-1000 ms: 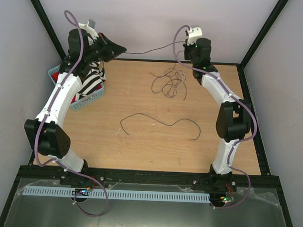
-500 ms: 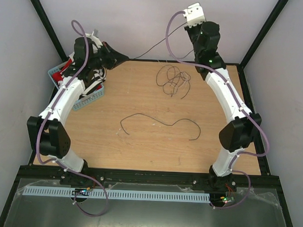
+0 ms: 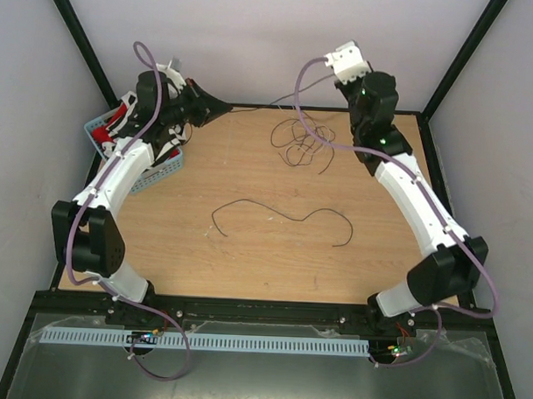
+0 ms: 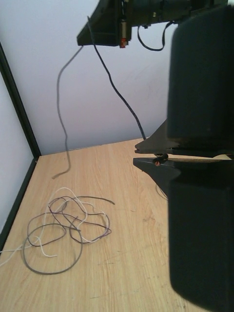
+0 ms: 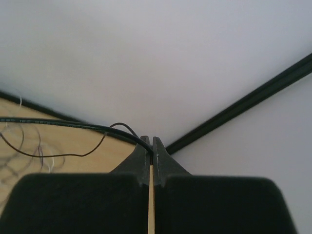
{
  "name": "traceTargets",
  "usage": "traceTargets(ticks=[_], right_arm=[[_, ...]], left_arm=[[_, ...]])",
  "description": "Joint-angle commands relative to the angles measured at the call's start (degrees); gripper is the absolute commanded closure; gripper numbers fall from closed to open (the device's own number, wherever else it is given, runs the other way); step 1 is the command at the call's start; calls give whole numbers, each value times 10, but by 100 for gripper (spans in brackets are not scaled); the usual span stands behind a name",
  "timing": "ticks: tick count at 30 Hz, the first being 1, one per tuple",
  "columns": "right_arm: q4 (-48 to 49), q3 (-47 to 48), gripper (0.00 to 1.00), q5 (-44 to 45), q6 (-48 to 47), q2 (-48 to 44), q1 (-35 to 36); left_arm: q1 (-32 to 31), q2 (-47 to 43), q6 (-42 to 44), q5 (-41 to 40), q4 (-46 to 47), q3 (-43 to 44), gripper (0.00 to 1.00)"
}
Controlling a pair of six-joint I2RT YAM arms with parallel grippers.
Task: Zip-tie the wires
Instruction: Pick up the cable at the center of the board.
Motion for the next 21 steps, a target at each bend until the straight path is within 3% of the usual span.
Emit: traceTargets(ticks=[1,11,15,21], right_arm=[[-20,-101,100,16,31,-89,0],[-83,-287,100,115,4,-270,0],[-138,-316,100,102,1,-311,0],[-223,-333,100,43,22,-285,11]], left_arm=[[-4,-41,9,12,14,-30,100],[-125,-39,17,-7,13,-56,100],[-156,-29,8,-5,14,-71,100],[-140,-77,-8,-59,18,-207,100]])
